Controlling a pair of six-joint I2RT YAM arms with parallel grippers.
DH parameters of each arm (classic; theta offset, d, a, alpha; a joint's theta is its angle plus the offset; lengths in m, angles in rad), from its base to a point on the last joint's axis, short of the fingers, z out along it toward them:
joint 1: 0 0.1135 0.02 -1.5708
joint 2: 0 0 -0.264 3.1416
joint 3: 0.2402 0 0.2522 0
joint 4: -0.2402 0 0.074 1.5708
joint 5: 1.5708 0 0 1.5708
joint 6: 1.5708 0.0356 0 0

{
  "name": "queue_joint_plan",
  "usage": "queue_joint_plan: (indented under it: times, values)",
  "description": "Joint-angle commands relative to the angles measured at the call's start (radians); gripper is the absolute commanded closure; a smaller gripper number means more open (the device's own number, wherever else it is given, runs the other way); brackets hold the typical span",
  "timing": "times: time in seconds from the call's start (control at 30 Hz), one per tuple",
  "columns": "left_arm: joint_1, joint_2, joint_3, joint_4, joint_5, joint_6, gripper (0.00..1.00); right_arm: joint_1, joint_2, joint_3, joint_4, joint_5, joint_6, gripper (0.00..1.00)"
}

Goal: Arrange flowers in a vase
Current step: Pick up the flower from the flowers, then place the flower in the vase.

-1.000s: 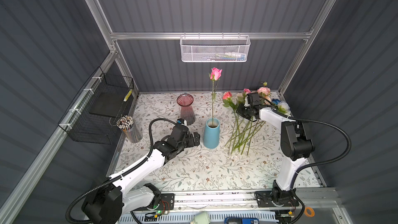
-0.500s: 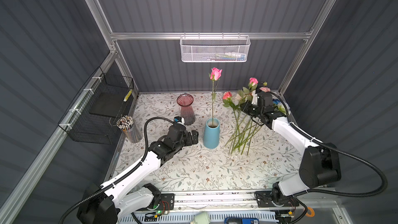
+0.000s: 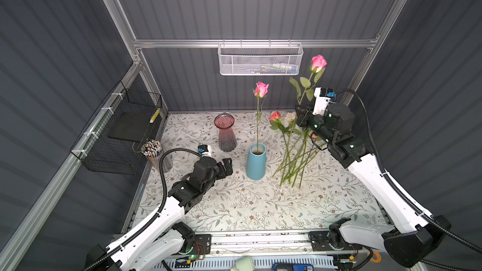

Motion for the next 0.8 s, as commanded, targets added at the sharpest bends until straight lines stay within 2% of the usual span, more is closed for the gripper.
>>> queue_joint_plan:
  times: [0.0, 0.3, 0.43, 0.77]
  values:
    - [0.007, -0.014, -0.029, 0.022, -0.019, -0.054, 0.01, 0.027, 0.004, 0.094, -0.021, 0.050, -0.059, 0.92]
    - [0.007, -0.033, -0.030, 0.009, -0.012, -0.052, 0.01, 0.119, 0.118, 0.324, 0.008, 0.020, -0.040, 0.92]
    - [0.007, -0.045, -0.032, 0.005, -0.015, -0.048, 0.01, 0.157, 0.166, 0.337, 0.054, 0.031, -0.047, 0.92]
    - [0.007, -0.064, -0.008, -0.030, -0.021, -0.014, 0.01, 0.165, 0.254, 0.318, 0.137, 0.042, -0.050, 0.92]
